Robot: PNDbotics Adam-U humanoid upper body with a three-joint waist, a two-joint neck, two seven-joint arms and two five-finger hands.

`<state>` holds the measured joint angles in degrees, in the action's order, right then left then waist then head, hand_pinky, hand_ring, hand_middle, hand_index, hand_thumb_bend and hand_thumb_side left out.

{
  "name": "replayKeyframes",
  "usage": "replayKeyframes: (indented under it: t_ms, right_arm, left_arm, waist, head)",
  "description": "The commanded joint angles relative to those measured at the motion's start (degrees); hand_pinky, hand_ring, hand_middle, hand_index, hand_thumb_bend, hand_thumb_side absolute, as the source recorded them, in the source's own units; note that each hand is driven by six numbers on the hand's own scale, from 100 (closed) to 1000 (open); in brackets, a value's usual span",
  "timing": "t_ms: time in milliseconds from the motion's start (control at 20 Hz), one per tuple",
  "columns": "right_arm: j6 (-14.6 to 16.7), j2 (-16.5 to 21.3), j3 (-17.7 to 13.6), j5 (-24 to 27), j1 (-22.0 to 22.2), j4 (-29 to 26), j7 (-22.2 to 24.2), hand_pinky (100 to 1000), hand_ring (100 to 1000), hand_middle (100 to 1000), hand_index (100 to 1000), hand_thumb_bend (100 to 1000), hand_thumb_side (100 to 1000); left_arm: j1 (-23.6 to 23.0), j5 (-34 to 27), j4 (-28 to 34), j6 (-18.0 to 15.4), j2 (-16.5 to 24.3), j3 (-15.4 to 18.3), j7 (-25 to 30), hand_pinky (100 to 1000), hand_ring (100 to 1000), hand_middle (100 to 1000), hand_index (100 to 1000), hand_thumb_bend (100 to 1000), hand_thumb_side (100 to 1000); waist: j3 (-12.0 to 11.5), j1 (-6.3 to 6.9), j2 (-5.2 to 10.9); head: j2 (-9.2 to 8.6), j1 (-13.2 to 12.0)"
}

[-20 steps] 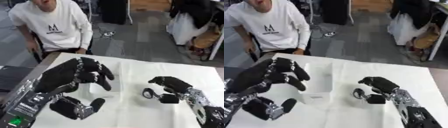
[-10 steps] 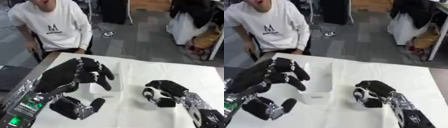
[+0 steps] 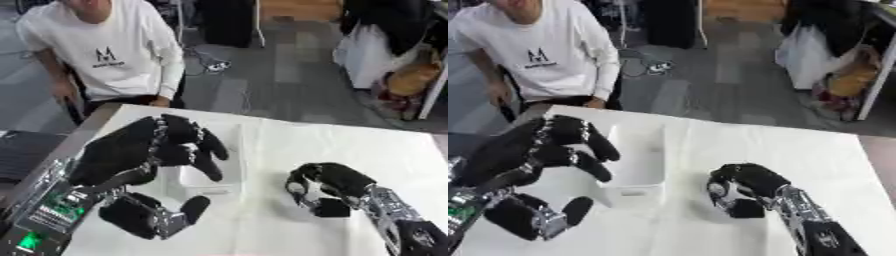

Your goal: Pick up objects on the table and place them in the box.

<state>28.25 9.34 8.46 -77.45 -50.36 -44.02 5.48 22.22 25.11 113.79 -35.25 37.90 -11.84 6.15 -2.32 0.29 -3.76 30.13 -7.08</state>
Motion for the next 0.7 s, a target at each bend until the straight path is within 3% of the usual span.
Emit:
replayKeyframes:
  t_ms: [50, 700]
  right_arm:
    - [-0.23, 0.15, -0.55, -0.85, -0.82, -0.18, -0.74, 786, 790, 836, 948, 199, 1000]
    - [-1.09, 0.13, -1.4, -3.12, -1.5, 1.09, -1.25, 800, 800, 856, 965, 192, 998]
  left_arm:
    - [0.66, -0.31, 0.8, -0.03, 0.61, 0.28, 0.14, 543, 506, 657, 661, 194, 619]
    - [0.63, -0.33, 0.8, 0.0, 0.56, 0.27, 0.17, 543, 506, 657, 661, 194, 618]
  waist:
    - [-0.1, 0.08, 0.62]
    - [-0.21, -0.01, 0.69]
  head:
    - [-0.81, -0.14]
    - [-0.81, -0.15]
